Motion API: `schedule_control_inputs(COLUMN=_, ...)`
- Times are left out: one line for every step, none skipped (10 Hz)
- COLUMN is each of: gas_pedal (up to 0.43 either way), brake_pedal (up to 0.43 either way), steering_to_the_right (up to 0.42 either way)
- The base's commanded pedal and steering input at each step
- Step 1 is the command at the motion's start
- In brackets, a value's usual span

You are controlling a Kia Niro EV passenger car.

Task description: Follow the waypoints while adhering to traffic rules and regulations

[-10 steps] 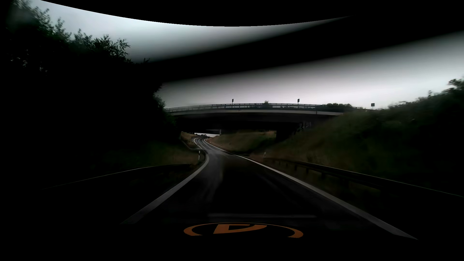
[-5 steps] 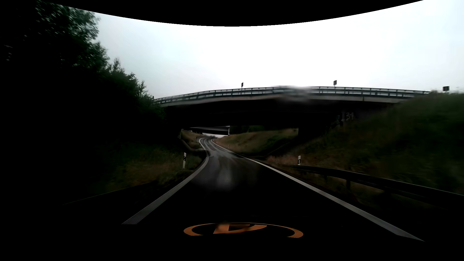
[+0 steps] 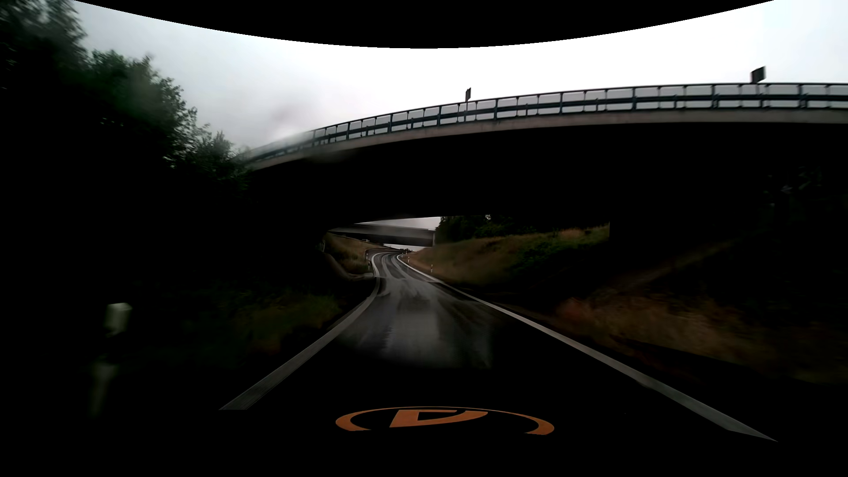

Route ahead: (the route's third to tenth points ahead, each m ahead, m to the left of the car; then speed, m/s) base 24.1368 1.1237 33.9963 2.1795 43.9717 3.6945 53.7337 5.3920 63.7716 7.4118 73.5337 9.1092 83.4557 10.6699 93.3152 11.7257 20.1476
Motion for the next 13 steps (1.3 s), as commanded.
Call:
schedule_control_inputs(gas_pedal=0.110, brake_pedal=0.000, steering_to_the_right=-0.025)
schedule_control_inputs(gas_pedal=0.110, brake_pedal=0.000, steering_to_the_right=-0.026)
schedule_control_inputs(gas_pedal=0.110, brake_pedal=0.000, steering_to_the_right=-0.026)
schedule_control_inputs(gas_pedal=0.110, brake_pedal=0.000, steering_to_the_right=-0.026)
schedule_control_inputs(gas_pedal=0.110, brake_pedal=0.000, steering_to_the_right=-0.026)
schedule_control_inputs(gas_pedal=0.110, brake_pedal=0.000, steering_to_the_right=-0.026)
schedule_control_inputs(gas_pedal=0.110, brake_pedal=0.000, steering_to_the_right=-0.026)
schedule_control_inputs(gas_pedal=0.110, brake_pedal=0.000, steering_to_the_right=-0.026)
schedule_control_inputs(gas_pedal=0.110, brake_pedal=0.000, steering_to_the_right=-0.025)
schedule_control_inputs(gas_pedal=0.110, brake_pedal=0.000, steering_to_the_right=-0.025)
schedule_control_inputs(gas_pedal=0.110, brake_pedal=0.000, steering_to_the_right=-0.025)
schedule_control_inputs(gas_pedal=0.110, brake_pedal=0.000, steering_to_the_right=-0.025)
schedule_control_inputs(gas_pedal=0.110, brake_pedal=0.000, steering_to_the_right=-0.025)
